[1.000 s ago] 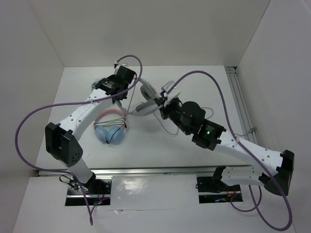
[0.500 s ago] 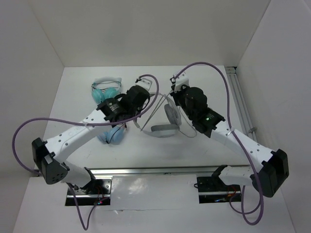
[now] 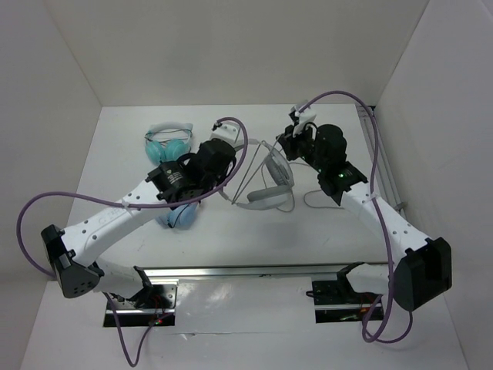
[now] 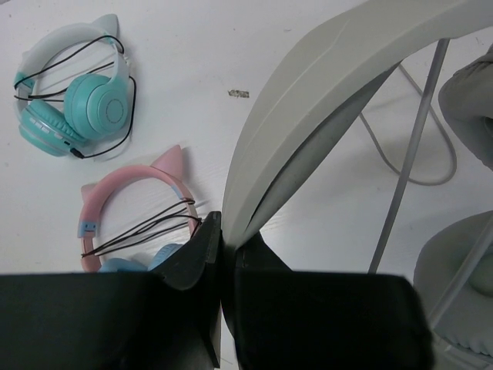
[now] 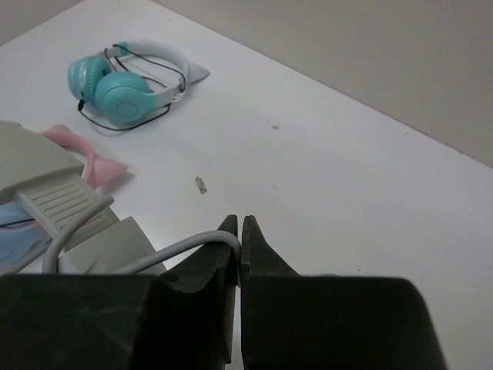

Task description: Wrap the headphones

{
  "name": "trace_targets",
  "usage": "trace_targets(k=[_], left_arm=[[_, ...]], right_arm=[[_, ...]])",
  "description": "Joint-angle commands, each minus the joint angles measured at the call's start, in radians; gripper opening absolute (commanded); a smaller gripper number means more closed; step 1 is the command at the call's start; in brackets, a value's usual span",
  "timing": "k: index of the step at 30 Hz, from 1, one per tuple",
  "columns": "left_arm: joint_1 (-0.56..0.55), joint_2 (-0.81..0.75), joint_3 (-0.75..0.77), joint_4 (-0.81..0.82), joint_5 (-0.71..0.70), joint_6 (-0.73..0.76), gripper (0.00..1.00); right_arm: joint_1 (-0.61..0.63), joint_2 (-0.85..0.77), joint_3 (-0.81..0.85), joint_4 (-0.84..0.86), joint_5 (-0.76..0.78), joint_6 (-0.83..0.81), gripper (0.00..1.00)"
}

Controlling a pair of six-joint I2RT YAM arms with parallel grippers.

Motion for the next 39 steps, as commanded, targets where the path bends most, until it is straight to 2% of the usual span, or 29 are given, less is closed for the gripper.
trace_targets(k=[1,7,20,23,25,26,27,29,32,35,39], left_arm=[[-0.063,-0.057,-0.007,-0.285,0.168,0.127,0.0],[-0.109,-0.001,0.014,-0.305,0.203,0.127,0.0],[-0.146,0.039,0.033,-0.296,0.208,0.127,0.0],[-0.146,0.004,0.059,-0.275,0.219,0.118,0.0],[-0.146,-0.028,0.085,-0.275,0.228,0.118,0.0],[-0.146,-0.037,0.096,-0.275,0.228,0.118,0.0],[-0.146,-0.037,0.117,-0.275,0.228,0.118,0.0],[-0.146,-0.062,0.135,-0.275,0.219,0.098,0.0],[-0.146,-0.089,0.166,-0.266,0.209,0.078,0.0],[-0.146,-0.116,0.179,-0.252,0.22,0.067,0.0],[-0.146,-0.116,0.2,-0.241,0.185,0.057,0.0]], right_arm=[[-0.148,0.022,0.053,0.224,0.14,0.043,0.03],[-0.17,0.01,0.03,0.287,0.064,0.094,0.05],[-0.189,0.035,0.065,0.258,0.015,0.094,0.08],[-0.237,0.085,0.065,0.268,-0.086,0.094,0.09],[-0.259,0.11,0.065,0.268,-0.257,0.103,0.14],[-0.259,0.121,0.065,0.293,-0.314,0.132,0.17],[-0.271,0.142,0.055,0.348,-0.438,0.152,0.2],[-0.259,0.185,0.026,0.467,-0.59,0.224,0.31],[-0.238,0.267,-0.005,0.585,-0.656,0.343,0.34],[-0.228,0.343,-0.034,0.799,-0.721,0.495,0.37],[-0.146,0.461,-0.034,1.006,-0.75,0.609,0.39]])
